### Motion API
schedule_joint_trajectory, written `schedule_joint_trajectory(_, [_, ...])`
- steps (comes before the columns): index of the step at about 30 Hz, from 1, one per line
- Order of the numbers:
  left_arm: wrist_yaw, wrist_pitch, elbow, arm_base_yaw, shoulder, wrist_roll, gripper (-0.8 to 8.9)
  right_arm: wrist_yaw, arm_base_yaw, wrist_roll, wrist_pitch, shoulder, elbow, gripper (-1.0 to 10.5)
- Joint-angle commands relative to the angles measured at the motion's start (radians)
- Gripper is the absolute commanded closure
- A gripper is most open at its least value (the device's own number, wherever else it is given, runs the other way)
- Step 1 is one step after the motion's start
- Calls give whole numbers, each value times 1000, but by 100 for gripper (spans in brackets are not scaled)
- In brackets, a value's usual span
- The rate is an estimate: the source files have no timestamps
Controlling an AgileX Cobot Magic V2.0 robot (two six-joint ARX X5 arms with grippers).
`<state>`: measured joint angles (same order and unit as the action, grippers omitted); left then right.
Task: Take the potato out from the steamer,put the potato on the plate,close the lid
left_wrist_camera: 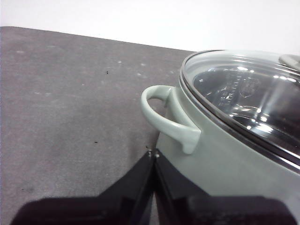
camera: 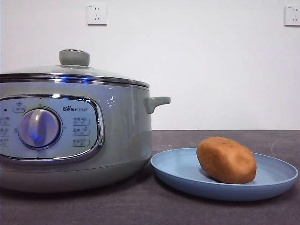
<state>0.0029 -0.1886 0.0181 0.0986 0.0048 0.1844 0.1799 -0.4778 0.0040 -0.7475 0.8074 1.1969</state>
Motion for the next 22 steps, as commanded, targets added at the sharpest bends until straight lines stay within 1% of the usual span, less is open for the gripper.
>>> schedule_joint_trajectory(1, [-2, 4, -14, -3, -3, -4, 817, -2, -1, 6, -3, -3, 2, 946])
schedule_joint_trajectory(4, [-2, 4, -14, -3, -3, -4, 817, -3, -1, -3, -19, -11, 2, 946])
schedule_joint_trajectory(7, [-2, 4, -14, -3, -3, -4, 817, -25, 21, -72, -40, -27, 2, 946])
schedule_joint_trajectory(8, [-2, 4, -14, -3, -3, -4, 817, -30, 38, -78, -46, -29, 2, 946])
schedule_joint_trajectory(12, [-2, 4, -14, -3, -3, -4, 817, -27, 179, -69, -48, -29, -15, 946])
schedule_joint_trajectory(16, [-2, 4, -14, -3, -3, -4, 817, -21, 368, -39, -45, -41, -72, 946])
schedule_joint_trajectory(20, [-2, 4, -14, -3, -3, -4, 817, -23, 456, -37, -12, -87, -174, 946])
schedule_joint_trajectory(22, [-2, 4, -14, -3, -3, -4, 817, -24, 476, -39, 62, -129, -257, 946])
